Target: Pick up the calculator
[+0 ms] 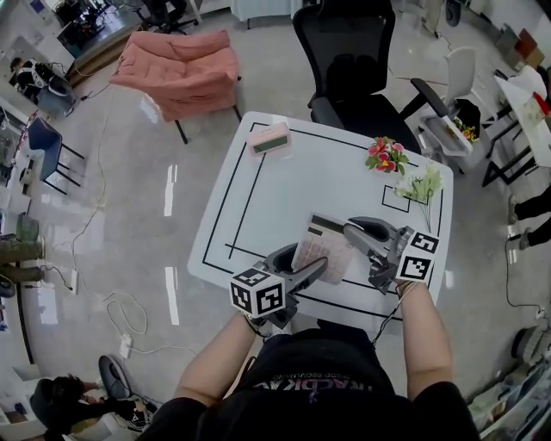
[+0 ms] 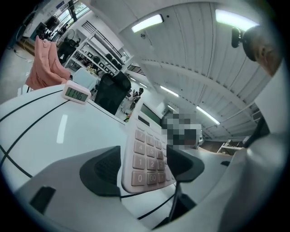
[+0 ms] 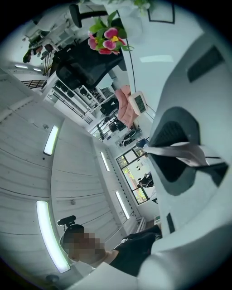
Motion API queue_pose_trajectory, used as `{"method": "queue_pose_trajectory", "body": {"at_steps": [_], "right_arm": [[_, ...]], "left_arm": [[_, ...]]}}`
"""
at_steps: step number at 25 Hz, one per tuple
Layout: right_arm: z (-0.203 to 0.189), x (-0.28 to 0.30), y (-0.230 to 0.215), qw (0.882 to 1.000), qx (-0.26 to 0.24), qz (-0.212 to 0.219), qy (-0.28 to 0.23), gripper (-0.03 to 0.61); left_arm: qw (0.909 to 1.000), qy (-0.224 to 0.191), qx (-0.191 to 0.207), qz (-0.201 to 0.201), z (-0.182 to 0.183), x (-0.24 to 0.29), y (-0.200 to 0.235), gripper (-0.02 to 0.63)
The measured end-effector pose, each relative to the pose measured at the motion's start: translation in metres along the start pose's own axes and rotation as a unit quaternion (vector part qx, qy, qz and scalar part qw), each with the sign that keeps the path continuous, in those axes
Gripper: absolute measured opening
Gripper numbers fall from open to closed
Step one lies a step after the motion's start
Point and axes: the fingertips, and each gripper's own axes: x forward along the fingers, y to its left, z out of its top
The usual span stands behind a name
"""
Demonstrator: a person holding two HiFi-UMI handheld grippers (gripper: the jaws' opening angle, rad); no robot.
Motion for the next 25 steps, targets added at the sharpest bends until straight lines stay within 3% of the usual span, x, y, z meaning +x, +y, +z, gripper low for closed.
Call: {"method": "queue_pose_trajectory", "body": {"at_steps": [4,9,12,14,25], "right_arm": [[0.003,0.000,0.011,1.000,0.002,0.012,-0.010,0.048],[0.003,-0.001,0.016,1.000,-0.002,0.006,-0.015,0.048],[0.004,0.001,0.018,1.000,-0.008,-0.010,-0.018,0.051],[0.003,0.002,0.017,0.999,-0.013,-0.023,-0.020,0.063],[-0.009,0.007,0.011,0.994,-0.033,-0.107,-0.014,0.120]], "left_arm": [[0.9994,0.007,-0.007,-0.034,-0.003,-0.003,-0.014,0.236],[0.9985,0.009,-0.014,-0.052,-0.004,-0.009,-0.020,0.216],[0.9977,0.005,-0.025,-0.063,-0.002,-0.015,-0.023,0.198],[0.9968,0.000,-0.036,-0.072,-0.001,-0.019,-0.025,0.142],[0.9964,-0.016,-0.053,-0.063,0.004,-0.038,-0.021,0.078]]}}
